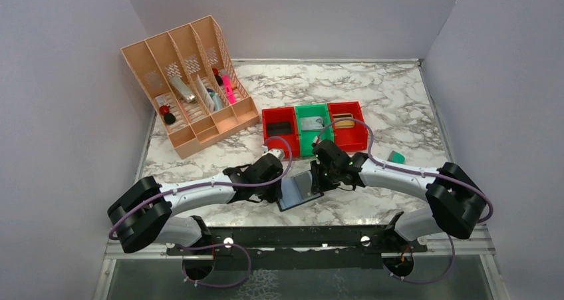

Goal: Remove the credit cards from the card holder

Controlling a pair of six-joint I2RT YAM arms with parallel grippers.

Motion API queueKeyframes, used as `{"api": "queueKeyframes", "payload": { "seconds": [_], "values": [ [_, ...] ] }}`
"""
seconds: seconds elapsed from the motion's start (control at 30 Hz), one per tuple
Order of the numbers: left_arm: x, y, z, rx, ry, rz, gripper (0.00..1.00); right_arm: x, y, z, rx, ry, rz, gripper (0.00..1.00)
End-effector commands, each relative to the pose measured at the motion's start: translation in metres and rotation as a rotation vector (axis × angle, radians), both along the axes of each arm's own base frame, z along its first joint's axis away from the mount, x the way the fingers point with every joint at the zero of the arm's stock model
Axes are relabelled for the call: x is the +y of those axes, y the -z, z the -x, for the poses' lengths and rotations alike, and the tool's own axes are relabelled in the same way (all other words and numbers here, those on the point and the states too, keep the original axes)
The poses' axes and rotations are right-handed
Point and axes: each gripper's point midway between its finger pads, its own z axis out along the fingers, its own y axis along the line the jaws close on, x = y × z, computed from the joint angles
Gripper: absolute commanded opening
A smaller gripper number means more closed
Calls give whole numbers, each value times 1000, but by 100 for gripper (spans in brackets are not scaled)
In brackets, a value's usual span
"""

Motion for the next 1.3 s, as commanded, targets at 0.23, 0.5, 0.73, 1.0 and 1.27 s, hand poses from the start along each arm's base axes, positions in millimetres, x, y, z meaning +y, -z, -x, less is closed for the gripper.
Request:
{"api": "queueKeyframes", "payload": {
  "seconds": [0.23,0.5,0.73,1.0,1.27],
  "values": [
    [4,5,2,-1,-14,1,23,28,-34,12,24,-38,-200,28],
    [3,6,4,-8,12,7,21,6,-5,4,14,38,-56,43],
    [3,8,5,-22,51,5,20,3,6,1,20,26,-8,46],
    [-8,10,4,-32,96,40,11,19,-3,5,36,-14,-91,27],
    [-9,9,1,-45,89,45,11,22,-32,7,-4,-67,-143,27]
  ]
}}
